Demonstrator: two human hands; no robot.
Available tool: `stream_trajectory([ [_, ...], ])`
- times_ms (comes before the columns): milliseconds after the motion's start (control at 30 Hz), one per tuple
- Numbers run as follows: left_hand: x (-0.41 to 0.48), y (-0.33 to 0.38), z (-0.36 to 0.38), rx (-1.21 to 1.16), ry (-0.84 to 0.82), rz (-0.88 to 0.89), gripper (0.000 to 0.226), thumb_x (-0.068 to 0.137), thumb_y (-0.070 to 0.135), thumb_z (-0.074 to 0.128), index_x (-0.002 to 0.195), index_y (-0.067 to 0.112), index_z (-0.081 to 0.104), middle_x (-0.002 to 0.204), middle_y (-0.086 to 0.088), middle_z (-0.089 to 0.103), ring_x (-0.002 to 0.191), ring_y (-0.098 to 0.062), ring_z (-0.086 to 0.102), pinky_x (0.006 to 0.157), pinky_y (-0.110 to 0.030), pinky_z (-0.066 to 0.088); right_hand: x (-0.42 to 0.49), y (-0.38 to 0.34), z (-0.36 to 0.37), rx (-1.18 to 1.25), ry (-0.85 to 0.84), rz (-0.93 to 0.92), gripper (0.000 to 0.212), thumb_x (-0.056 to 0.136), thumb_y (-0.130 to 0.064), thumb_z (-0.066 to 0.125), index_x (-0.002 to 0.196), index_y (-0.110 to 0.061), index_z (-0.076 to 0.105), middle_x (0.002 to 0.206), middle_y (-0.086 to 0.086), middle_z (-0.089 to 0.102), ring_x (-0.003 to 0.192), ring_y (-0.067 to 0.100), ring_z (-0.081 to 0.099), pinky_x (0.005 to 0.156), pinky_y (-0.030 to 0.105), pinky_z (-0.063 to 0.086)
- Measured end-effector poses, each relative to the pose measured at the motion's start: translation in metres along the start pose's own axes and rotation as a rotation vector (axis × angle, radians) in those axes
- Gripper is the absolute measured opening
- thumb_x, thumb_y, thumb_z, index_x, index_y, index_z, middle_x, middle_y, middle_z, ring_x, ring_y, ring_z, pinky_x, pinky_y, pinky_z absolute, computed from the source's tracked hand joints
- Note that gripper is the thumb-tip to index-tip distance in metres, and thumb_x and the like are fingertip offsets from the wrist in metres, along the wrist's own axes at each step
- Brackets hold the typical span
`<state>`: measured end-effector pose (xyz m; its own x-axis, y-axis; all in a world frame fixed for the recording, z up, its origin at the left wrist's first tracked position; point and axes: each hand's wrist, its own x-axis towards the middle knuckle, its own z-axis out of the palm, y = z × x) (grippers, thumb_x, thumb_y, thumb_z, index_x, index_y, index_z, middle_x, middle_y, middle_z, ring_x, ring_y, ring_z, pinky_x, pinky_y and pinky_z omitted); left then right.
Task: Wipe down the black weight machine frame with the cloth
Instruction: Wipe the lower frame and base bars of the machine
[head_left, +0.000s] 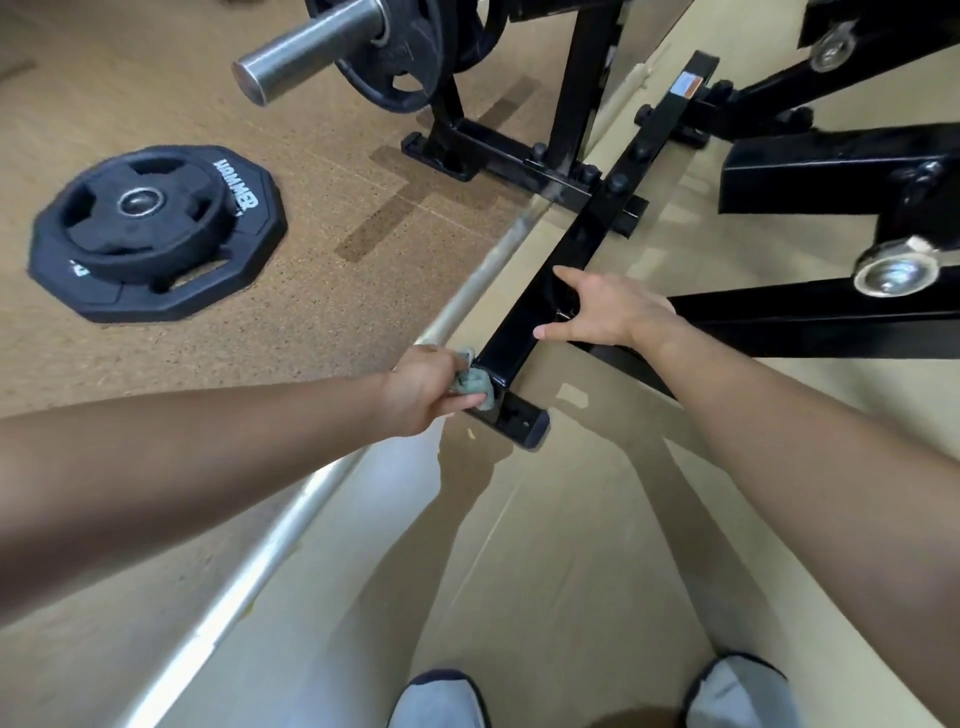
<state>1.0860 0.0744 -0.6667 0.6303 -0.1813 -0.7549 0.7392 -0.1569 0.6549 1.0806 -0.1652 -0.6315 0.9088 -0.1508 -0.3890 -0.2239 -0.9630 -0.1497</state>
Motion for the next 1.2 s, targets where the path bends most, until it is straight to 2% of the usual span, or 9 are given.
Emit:
stream_trajectory([
  [200,0.007,-0.014,0.005,-0.043,0.061,0.018,0.006,0.103,0.009,0.055,0.108,0.011,0.057,0.117,-0.012,0.057,0.069,-0.028,0.074,0.076,-0.041,0.062,-0.001,0.001,0.002,-0.052,0.024,-0.02,0.102,0.08,-0.08,0.058,0.16,-0.033,0.017,0.144,0.004,0.056,0.129,0.029,0.054,0.088,0.041,0.051],
  [367,0.012,-0.019,0.011,-0.015,0.082,0.003,0.007,0.103,0.003,0.048,0.102,0.006,0.054,0.108,-0.02,0.058,0.08,-0.038,0.071,0.059,-0.036,0.063,0.004,0.006,0.005,-0.067,0.059,-0.029,0.102,0.078,-0.081,0.059,0.159,-0.032,0.021,0.133,0.005,0.063,0.121,0.03,0.059,0.079,0.039,0.051],
  [500,0.02,-0.022,0.01,0.064,0.057,-0.028,0.016,0.103,0.003,0.046,0.116,0.001,0.054,0.112,-0.024,0.061,0.079,-0.038,0.073,0.06,-0.039,0.064,0.008,0.007,0.005,-0.012,0.074,-0.046,0.103,0.075,-0.079,0.065,0.158,-0.032,0.024,0.14,0.006,0.059,0.126,0.031,0.057,0.086,0.04,0.05],
  [600,0.023,-0.024,0.01,0.059,0.06,-0.04,0.016,0.103,0.003,0.048,0.118,0.0,0.054,0.115,-0.024,0.06,0.08,-0.037,0.072,0.05,-0.034,0.061,0.008,0.006,0.003,0.026,0.066,-0.043,0.104,0.074,-0.077,0.068,0.157,-0.033,0.025,0.141,0.006,0.059,0.126,0.032,0.057,0.088,0.041,0.05],
  [700,0.023,-0.022,0.01,0.063,0.021,-0.048,0.008,0.104,0.004,0.047,0.107,0.001,0.054,0.112,-0.026,0.062,0.083,-0.038,0.073,0.055,-0.035,0.063,0.005,0.005,0.002,0.022,0.075,-0.045,0.102,0.075,-0.076,0.068,0.157,-0.033,0.025,0.141,0.007,0.059,0.125,0.033,0.057,0.087,0.042,0.049],
  [833,0.025,-0.02,0.002,0.046,-0.001,-0.054,0.021,0.102,0.007,0.05,0.119,-0.001,0.058,0.115,-0.024,0.066,0.084,-0.034,0.075,0.062,-0.034,0.064,0.002,0.005,0.005,0.011,0.072,-0.052,0.101,0.077,-0.076,0.066,0.158,-0.032,0.024,0.143,0.007,0.057,0.127,0.033,0.055,0.09,0.042,0.048],
  [1033,0.024,0.01,0.0,0.08,0.1,0.125,0.005,0.088,0.006,0.061,0.084,0.009,0.063,0.091,-0.014,0.06,0.081,-0.031,0.067,0.056,-0.034,0.063,0.0,0.004,0.0,0.006,0.065,-0.056,0.1,0.079,-0.075,0.064,0.159,-0.031,0.022,0.145,0.006,0.055,0.13,0.031,0.053,0.093,0.039,0.047],
  [1133,0.027,0.024,-0.004,0.112,0.074,0.261,0.005,0.088,0.002,0.062,0.086,0.006,0.063,0.079,-0.014,0.062,0.066,-0.027,0.064,0.068,-0.043,0.063,-0.002,0.003,0.002,0.005,0.053,-0.048,0.101,0.078,-0.077,0.063,0.159,-0.032,0.022,0.146,0.006,0.054,0.13,0.03,0.053,0.093,0.04,0.049],
  [1200,0.027,0.028,-0.001,0.144,0.005,0.31,0.002,0.092,0.001,0.064,0.094,0.001,0.065,0.076,-0.016,0.068,0.055,-0.021,0.065,0.057,-0.031,0.061,-0.001,0.002,0.002,0.008,0.045,-0.047,0.102,0.077,-0.077,0.065,0.158,-0.033,0.023,0.146,0.006,0.055,0.13,0.031,0.053,0.094,0.041,0.049],
])
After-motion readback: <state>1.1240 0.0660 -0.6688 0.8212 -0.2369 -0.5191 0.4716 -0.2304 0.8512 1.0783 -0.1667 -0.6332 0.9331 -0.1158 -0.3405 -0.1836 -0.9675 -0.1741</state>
